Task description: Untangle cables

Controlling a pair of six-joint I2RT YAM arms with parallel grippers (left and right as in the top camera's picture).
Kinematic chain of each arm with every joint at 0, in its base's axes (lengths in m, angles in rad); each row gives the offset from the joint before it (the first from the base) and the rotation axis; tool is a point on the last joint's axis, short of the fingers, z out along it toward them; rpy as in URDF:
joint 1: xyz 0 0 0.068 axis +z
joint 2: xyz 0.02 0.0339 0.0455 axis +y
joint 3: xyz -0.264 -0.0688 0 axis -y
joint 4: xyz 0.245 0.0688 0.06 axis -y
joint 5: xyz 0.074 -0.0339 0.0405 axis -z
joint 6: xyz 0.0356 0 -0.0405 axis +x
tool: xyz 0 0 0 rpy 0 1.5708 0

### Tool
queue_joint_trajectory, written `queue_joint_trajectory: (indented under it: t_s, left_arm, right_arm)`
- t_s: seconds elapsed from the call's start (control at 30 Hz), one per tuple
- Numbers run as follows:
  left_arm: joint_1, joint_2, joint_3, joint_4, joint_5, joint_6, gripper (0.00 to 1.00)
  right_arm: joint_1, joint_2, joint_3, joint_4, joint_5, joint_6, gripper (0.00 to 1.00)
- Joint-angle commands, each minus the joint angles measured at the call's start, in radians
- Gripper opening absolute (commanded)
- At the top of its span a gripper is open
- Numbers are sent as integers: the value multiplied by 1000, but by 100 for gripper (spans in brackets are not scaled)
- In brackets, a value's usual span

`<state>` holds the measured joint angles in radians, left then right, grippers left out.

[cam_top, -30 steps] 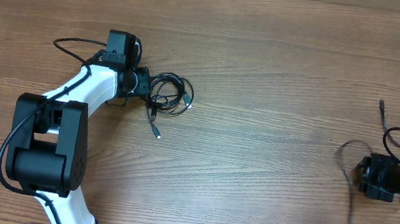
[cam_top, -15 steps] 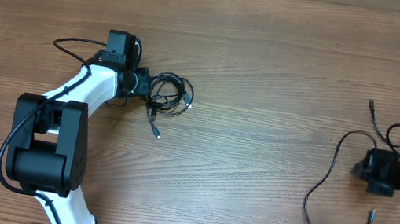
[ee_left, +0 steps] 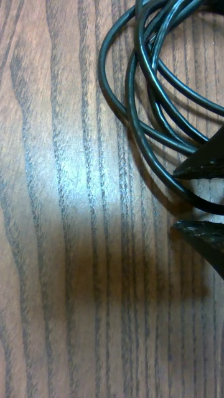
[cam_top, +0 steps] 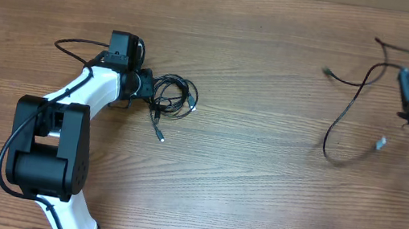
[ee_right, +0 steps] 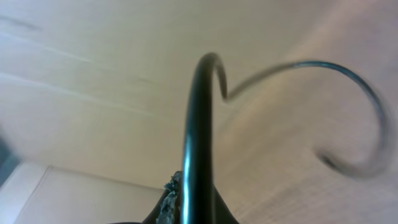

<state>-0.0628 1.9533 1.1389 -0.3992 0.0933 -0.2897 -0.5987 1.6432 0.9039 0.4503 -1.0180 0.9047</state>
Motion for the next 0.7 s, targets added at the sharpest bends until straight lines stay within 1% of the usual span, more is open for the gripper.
queue_joint_trajectory:
  t_s: [0.0,0.03,0.13,0.17,0.23,0.27,0.33,0.5,0.53,0.57,0.6,0.63,0.67]
  left_arm:
    - [-4,167,-104,-47,8,-21,25]
    - [-4,167,-104,-47,8,-21,25]
    - [-4,167,-104,-50,8,-21,25]
    - [-4,167,-105,-50,8,-21,25]
    - [-4,167,-105,-48,8,-21,25]
    - [-4,167,-105,-48,8,-21,25]
    - [-4,167,-105,-48,8,-21,25]
    - [-4,167,-105,-40,8,-21,25]
    - [-4,167,-105,-40,8,-22,25]
    - [-4,167,-105,-38,8,-22,26]
    - [-4,167,-105,-37,8,-22,25]
    - [-4,167,-105,-37,8,-22,26]
    - [-4,167,-105,-36,8,-22,26]
  right_arm:
    - [4,-5,10,16,-55,119,4]
    - [4,-5,10,-35,-44,75,4]
    - [4,-5,10,-278,52,-89,4]
    - [4,-5,10,-418,174,-161,4]
    - [4,-5,6,-572,348,-209,6]
    - [4,-5,3,-615,400,-222,8]
    - [4,-5,-2,-701,497,-249,7]
    - [4,-5,-2,-842,621,-248,7]
    - [4,-5,-2,-863,654,-248,13]
    - [4,-5,-2,-884,694,-248,25]
    - [4,-5,-2,-903,726,-248,40]
    - [4,-5,-2,-921,756,-248,48]
    - [4,-5,-2,-936,782,-249,59]
